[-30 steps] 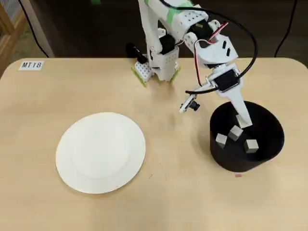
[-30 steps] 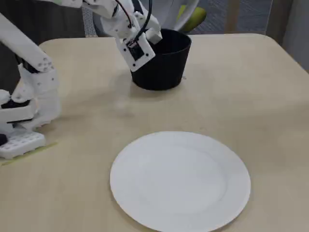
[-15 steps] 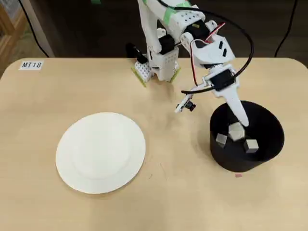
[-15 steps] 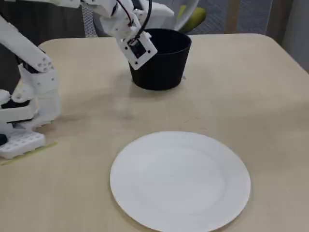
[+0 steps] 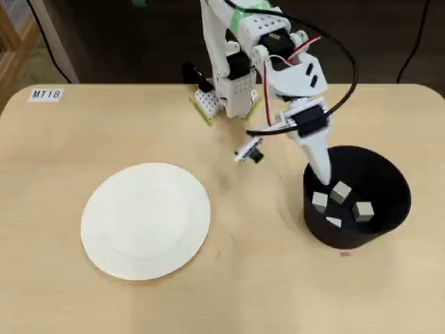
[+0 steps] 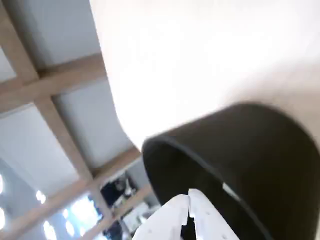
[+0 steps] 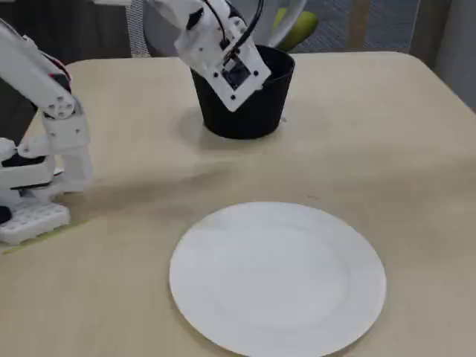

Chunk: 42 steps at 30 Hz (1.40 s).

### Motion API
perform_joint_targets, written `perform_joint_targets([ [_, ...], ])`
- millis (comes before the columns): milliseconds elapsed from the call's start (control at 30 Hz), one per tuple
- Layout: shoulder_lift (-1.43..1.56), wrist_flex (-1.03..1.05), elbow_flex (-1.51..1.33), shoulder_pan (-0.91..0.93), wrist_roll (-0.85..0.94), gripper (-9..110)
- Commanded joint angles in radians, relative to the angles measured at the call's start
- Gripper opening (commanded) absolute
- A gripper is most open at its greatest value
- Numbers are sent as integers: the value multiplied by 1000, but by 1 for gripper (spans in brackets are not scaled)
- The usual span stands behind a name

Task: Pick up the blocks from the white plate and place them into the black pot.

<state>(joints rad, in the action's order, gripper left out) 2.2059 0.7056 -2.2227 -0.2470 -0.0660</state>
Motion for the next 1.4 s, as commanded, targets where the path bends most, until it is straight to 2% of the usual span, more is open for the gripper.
perform_joint_targets([
  [0,48,160,161,181,109,-2],
  [133,100,247,219,284,175,-2],
  [267,219,328,199,281,179,-2],
  [467,572,324,-86,213,123,-2],
  [733,871,322,-391,227,163,-2],
  [1033,1046,350,-571,215,144,-2],
  [1367,1046,362,-653,215,146,-2],
])
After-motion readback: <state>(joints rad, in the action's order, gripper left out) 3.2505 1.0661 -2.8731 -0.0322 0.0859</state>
